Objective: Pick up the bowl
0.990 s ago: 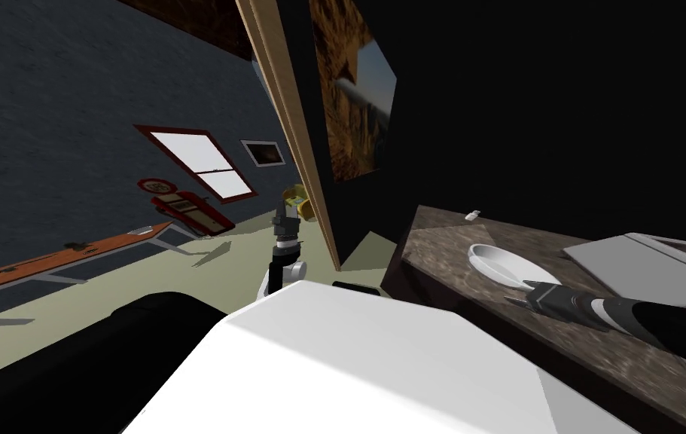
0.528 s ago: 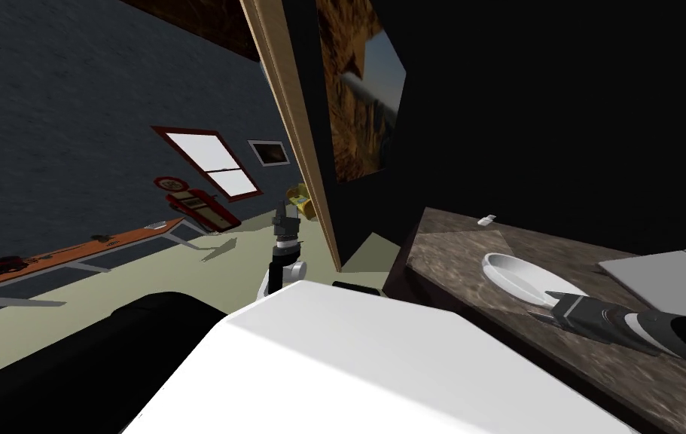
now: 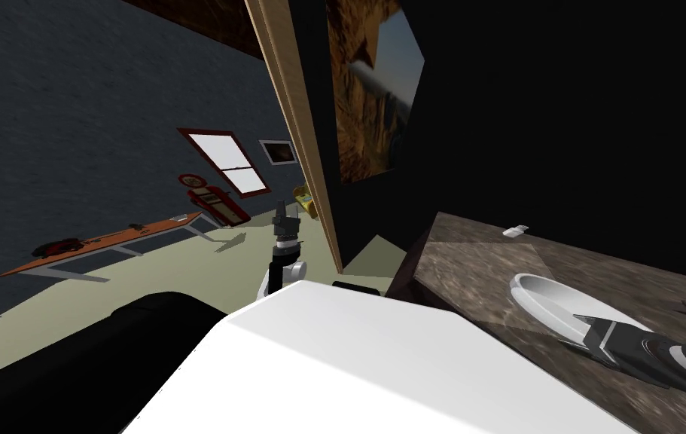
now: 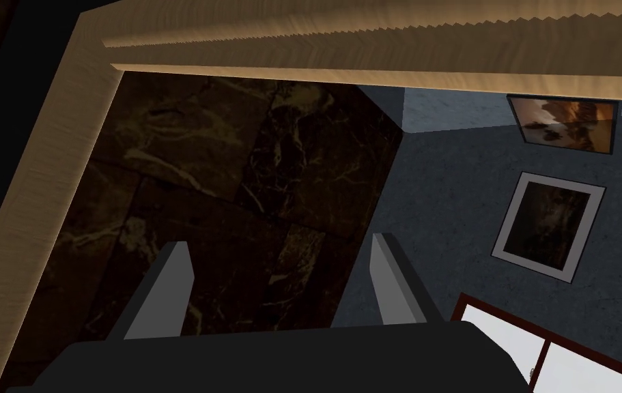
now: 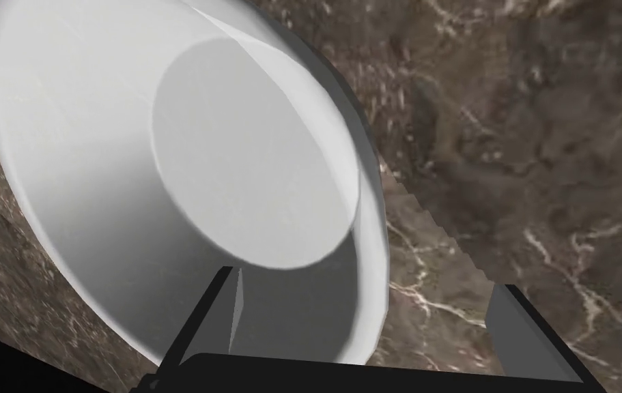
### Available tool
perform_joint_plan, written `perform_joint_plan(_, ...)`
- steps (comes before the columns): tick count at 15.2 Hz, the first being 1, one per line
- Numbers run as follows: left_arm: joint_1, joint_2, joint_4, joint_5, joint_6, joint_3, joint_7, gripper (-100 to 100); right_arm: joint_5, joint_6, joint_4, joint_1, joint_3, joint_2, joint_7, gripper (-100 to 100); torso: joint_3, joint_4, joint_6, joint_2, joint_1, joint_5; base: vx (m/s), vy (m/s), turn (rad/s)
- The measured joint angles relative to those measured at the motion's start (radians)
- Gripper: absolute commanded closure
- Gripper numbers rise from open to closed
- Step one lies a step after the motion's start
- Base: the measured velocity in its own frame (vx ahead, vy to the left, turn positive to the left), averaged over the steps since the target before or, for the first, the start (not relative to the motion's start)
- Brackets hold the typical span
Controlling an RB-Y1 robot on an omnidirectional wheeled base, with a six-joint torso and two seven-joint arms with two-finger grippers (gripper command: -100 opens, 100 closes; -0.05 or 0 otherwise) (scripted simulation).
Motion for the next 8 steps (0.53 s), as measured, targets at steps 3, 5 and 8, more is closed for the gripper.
perform_joint_plan(3, 0.000, 0.000, 0.000, 0.000, 0.000, 0.000, 0.000, 0, 0.022, 0.004, 0.010, 0.000, -0.004, 0.018, -0.014, 100, 0.001, 0.001, 0.000, 0.002, 0.001, 0.001, -0.001, -0.002, 0.007)
perform_joint_plan(5, 0.000, 0.000, 0.000, 0.000, 0.000, 0.000, 0.000, 0, 0.022, 0.004, 0.009, 0.000, -0.004, 0.019, -0.014, 100, 0.001, 0.001, 0.000, 0.002, 0.001, 0.001, 0.000, 0.000, 0.000)
perform_joint_plan(8, 0.000, 0.000, 0.000, 0.000, 0.000, 0.000, 0.000, 0, 0.014, 0.004, 0.013, 0.000, -0.002, 0.024, -0.007, 100, 0.001, 0.000, 0.000, 0.002, 0.000, 0.000, -0.003, 0.001, -0.009)
